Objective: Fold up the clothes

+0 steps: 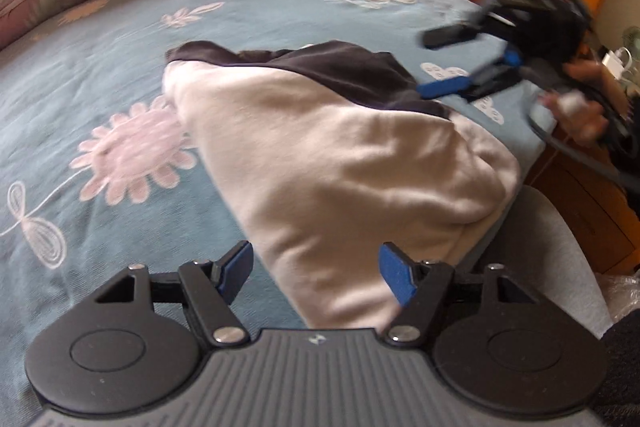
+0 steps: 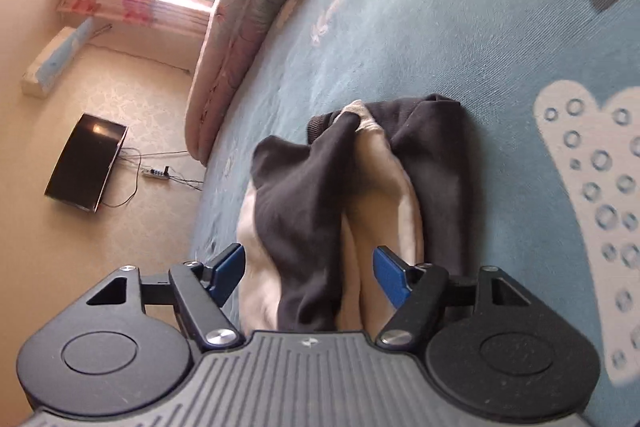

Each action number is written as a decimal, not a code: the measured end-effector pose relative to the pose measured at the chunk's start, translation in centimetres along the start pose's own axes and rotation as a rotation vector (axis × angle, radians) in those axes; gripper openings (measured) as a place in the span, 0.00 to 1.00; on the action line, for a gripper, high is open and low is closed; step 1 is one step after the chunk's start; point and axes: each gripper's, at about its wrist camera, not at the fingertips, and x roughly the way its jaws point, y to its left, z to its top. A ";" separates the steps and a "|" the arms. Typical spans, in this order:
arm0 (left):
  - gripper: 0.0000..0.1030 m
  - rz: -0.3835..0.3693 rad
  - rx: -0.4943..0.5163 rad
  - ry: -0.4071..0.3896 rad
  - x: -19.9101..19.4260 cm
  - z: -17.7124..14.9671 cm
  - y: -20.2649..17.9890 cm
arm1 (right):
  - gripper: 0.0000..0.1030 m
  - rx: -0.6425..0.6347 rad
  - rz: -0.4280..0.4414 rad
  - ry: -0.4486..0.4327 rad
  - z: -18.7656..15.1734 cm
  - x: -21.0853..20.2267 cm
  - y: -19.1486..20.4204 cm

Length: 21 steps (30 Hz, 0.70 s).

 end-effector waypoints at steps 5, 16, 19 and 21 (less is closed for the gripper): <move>0.67 -0.012 -0.038 -0.026 -0.3 0.9 0.0 | 0.74 -0.015 0.011 -0.047 -0.7 -1.4 0.4; 0.68 -0.027 0.051 -0.004 0.2 -0.3 -2.5 | 0.76 0.027 0.076 0.024 2.8 5.0 -0.2; 0.68 -0.042 0.109 0.003 0.7 -0.9 -3.7 | 0.81 -0.039 0.070 0.028 3.0 5.1 1.1; 0.68 -0.054 0.159 -0.004 1.3 -1.2 -5.2 | 0.80 -0.026 -0.003 0.069 3.0 6.2 0.3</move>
